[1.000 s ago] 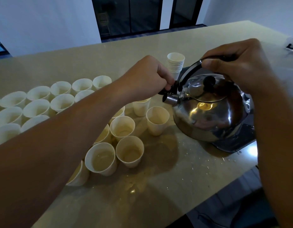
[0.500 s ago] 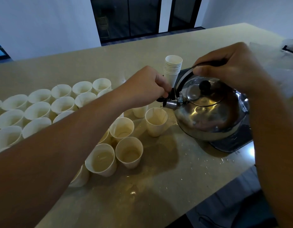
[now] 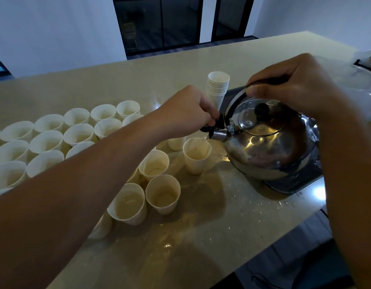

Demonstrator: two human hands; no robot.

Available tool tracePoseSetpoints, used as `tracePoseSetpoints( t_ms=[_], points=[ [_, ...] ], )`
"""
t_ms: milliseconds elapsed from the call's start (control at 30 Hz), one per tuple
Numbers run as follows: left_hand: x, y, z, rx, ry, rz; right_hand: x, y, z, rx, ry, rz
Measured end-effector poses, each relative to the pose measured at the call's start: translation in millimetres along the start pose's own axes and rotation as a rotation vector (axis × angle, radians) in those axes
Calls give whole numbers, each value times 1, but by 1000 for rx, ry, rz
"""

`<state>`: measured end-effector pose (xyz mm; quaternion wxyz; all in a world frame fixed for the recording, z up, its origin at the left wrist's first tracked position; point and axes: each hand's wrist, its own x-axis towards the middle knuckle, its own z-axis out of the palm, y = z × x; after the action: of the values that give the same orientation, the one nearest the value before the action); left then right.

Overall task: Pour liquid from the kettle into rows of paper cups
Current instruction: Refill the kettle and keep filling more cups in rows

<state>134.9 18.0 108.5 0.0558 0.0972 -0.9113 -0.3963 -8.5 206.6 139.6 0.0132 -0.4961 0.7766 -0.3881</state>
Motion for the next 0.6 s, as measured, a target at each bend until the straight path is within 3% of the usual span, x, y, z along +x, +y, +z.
tracePoseSetpoints(
  t_ms=[600],
  points=[
    [0, 0, 2, -21, 9, -16, -1, -1, -1, -5, -9, -6]
  ],
)
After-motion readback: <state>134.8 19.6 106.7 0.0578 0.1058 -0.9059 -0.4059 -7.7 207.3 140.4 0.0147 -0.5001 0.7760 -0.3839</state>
